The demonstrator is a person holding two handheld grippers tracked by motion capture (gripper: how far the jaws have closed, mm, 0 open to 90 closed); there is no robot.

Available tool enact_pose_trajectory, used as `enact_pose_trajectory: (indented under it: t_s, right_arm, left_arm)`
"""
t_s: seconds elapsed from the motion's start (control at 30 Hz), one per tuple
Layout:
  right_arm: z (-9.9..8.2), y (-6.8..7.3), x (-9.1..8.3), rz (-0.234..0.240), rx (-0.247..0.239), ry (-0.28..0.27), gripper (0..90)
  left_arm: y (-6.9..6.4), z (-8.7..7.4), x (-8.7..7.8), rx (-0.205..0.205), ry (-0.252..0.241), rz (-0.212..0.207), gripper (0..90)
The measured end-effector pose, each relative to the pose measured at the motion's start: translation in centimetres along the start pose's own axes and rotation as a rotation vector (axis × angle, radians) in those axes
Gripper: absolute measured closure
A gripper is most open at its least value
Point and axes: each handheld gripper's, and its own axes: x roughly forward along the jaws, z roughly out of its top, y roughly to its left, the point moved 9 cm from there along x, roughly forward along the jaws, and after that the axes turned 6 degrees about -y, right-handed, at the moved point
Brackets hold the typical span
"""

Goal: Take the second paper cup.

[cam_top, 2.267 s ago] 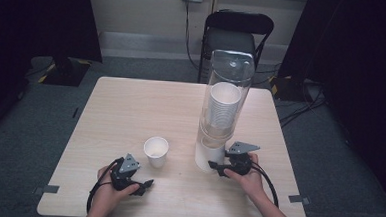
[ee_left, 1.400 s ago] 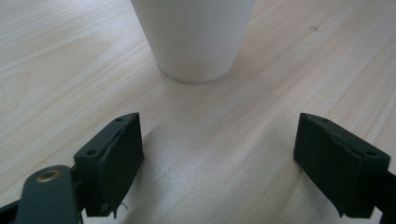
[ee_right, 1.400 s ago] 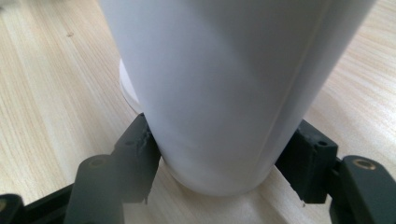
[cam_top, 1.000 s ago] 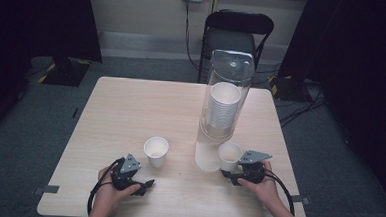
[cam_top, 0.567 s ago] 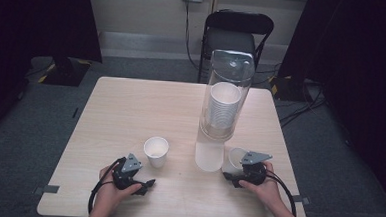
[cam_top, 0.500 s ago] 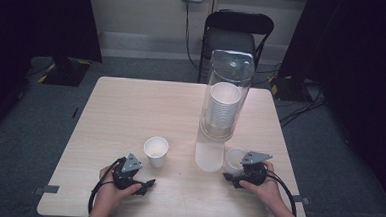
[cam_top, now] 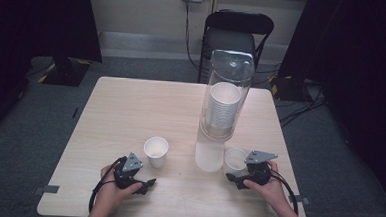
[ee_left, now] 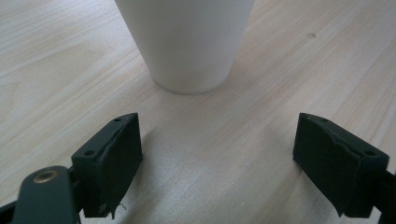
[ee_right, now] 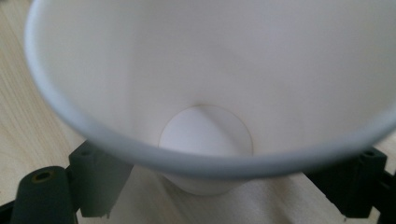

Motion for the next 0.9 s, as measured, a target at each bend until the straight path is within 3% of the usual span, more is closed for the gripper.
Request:
enact_pose_trajectory:
  t_s: [0.37, 0.43, 0.67, 0.9]
  right_arm:
    - [-0.6, -0.2, -1.2, -0.007, -0.006, 0.027, 14.4]
    - [-1.1, -0.3, -1.8, -0.002, 0.027, 0.017, 14.5]
    - [-1.0, -0.6, -2.5, -0.005, 0.049, 0.003, 14.4]
    - [-1.8, -0.7, -3.5, -0.015, 0.028, 0.020, 14.5]
  left_arm:
    - [0.0, 0.0, 0.0, 0.000, 0.001, 0.000, 15.1]
    - [0.0, 0.0, 0.0, -0.001, 0.000, 0.000, 15.1]
    - [0.0, 0.0, 0.0, 0.000, 0.002, 0.000, 15.0]
    - [0.0, 0.0, 0.0, 0.000, 0.002, 0.001, 15.0]
